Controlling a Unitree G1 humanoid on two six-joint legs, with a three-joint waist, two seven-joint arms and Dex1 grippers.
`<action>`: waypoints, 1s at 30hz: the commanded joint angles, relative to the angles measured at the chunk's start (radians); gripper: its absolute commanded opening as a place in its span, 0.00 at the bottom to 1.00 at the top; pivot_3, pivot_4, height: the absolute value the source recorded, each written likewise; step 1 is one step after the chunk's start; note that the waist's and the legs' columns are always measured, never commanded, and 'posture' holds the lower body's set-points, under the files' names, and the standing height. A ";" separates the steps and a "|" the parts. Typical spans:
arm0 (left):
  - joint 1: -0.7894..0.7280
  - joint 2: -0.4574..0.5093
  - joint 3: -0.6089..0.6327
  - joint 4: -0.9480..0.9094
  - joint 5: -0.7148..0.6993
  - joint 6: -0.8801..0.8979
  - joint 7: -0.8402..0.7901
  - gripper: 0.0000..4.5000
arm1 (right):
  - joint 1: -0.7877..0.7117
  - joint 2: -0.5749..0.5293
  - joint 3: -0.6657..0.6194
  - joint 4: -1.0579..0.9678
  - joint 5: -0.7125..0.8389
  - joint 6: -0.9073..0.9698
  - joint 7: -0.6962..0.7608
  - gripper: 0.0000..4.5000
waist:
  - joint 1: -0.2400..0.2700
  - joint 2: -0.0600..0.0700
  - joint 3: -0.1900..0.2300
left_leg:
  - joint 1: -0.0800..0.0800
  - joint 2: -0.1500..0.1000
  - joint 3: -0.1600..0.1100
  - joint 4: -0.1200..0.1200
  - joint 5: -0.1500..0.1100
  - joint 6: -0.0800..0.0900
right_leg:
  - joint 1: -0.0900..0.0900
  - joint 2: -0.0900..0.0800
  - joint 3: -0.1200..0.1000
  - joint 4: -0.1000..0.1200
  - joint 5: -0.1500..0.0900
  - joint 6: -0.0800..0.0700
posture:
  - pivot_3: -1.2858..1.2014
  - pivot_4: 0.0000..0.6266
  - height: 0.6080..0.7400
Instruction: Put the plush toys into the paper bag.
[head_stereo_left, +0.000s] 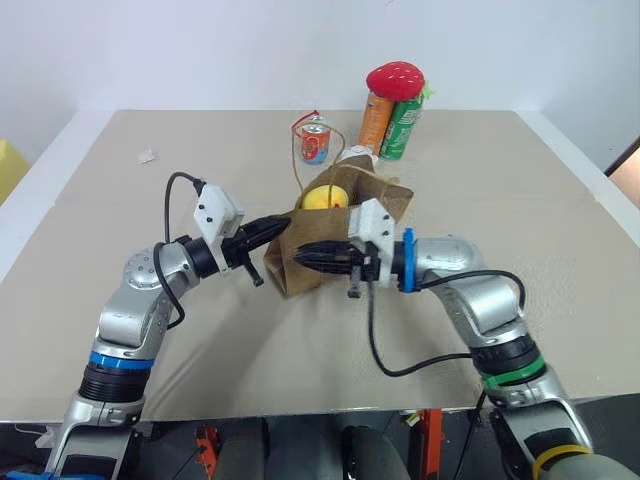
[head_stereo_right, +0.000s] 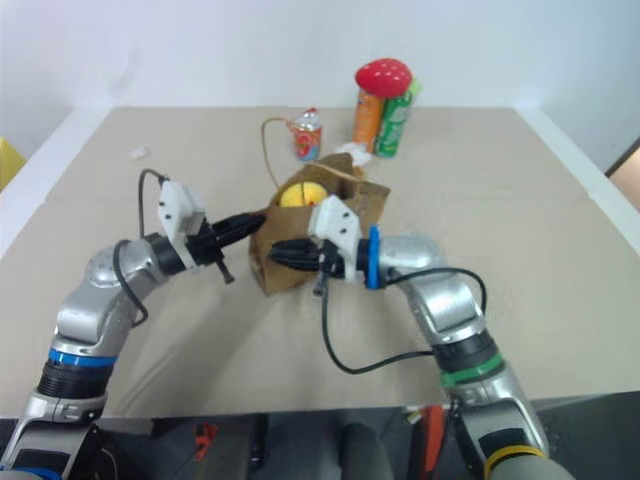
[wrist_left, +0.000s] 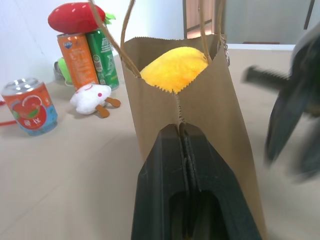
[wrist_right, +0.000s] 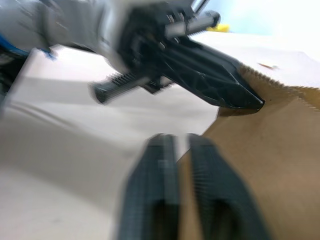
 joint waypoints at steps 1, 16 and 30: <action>-0.035 0.023 0.023 0.030 0.005 -0.042 -0.030 0.00 | -0.010 -0.079 -0.109 -0.075 0.107 0.048 0.056 0.52 | -0.001 0.000 0.000 | 0.000 0.000 0.000 0.000 0.000 0.000 | 0.000 0.000 0.000 0.000 0.000 0.000 | 0.52 0.24 1.00; -0.105 0.112 0.055 0.085 -0.099 -0.063 -0.306 0.00 | -0.086 -0.381 -0.325 0.078 0.272 0.126 0.235 0.99 | -0.003 0.001 0.000 | 0.000 0.000 0.000 -0.001 0.000 0.000 | -0.002 0.000 0.001 0.000 0.000 0.000 | 0.52 0.24 1.00; -0.140 0.143 0.051 -0.017 -0.240 0.052 -0.420 0.00 | -0.141 -0.514 -0.375 0.222 0.294 0.154 0.316 0.99 | -0.002 0.001 0.000 | 0.000 0.000 0.001 0.000 0.000 0.000 | -0.002 0.000 0.002 0.000 -0.001 0.000 | 0.52 0.24 1.00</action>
